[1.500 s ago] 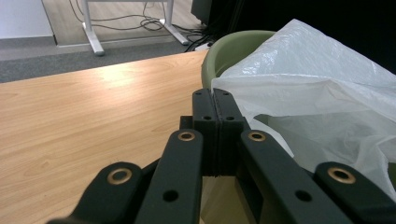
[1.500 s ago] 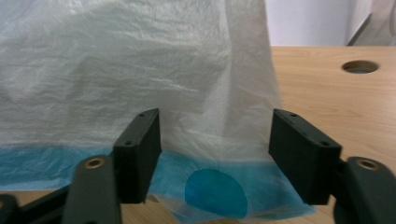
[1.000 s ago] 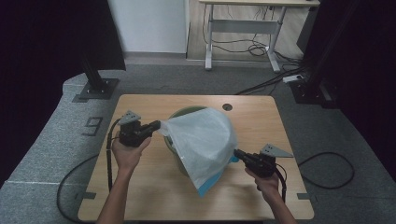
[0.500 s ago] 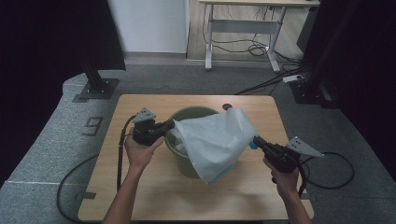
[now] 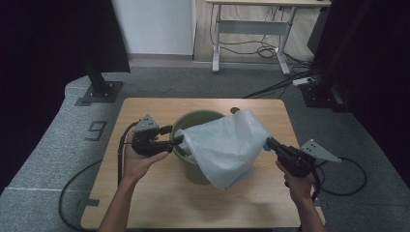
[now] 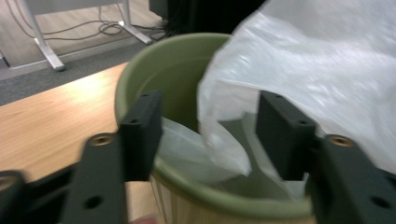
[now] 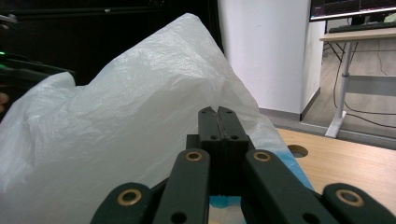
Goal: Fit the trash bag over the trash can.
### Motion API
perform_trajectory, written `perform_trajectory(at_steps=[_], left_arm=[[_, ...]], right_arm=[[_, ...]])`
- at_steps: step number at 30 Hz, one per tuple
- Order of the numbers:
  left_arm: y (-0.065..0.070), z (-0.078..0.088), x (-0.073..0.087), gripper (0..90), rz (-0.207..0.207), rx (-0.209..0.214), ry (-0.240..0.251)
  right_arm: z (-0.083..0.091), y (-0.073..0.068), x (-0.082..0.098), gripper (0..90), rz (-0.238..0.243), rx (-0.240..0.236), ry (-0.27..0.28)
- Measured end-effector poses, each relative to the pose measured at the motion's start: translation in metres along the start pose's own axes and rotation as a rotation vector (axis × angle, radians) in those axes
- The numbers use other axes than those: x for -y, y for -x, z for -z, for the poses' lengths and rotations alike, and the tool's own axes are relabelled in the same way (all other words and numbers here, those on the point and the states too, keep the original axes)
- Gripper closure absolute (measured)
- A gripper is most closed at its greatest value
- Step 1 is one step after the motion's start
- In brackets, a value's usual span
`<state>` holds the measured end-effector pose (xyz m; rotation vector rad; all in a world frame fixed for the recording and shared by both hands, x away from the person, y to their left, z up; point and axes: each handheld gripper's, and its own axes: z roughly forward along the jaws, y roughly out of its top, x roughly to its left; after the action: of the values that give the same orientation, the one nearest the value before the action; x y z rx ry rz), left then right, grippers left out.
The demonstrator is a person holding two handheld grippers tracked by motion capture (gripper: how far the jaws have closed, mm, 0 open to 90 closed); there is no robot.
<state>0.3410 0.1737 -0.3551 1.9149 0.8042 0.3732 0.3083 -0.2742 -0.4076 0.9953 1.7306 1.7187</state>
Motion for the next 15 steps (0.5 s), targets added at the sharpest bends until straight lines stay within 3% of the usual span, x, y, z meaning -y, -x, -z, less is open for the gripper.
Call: perform_trajectory(at_steps=[3, 8, 15], left_arm=[[0.003, 0.009, 0.002, 29.6, -0.027, 0.014, -0.005], [0.006, 0.023, 0.001, 26.4, -0.052, 0.013, 0.012], [0.030, 0.019, -0.014, 26.4, -0.102, 0.032, 0.014]], right_arm=[[0.001, 0.002, -0.001, 89.0, -0.009, 0.009, -0.001], [0.004, 0.008, -0.001, 89.0, -0.026, 0.022, 0.000], [0.003, 0.002, 0.000, 89.1, -0.013, 0.002, 0.001]])
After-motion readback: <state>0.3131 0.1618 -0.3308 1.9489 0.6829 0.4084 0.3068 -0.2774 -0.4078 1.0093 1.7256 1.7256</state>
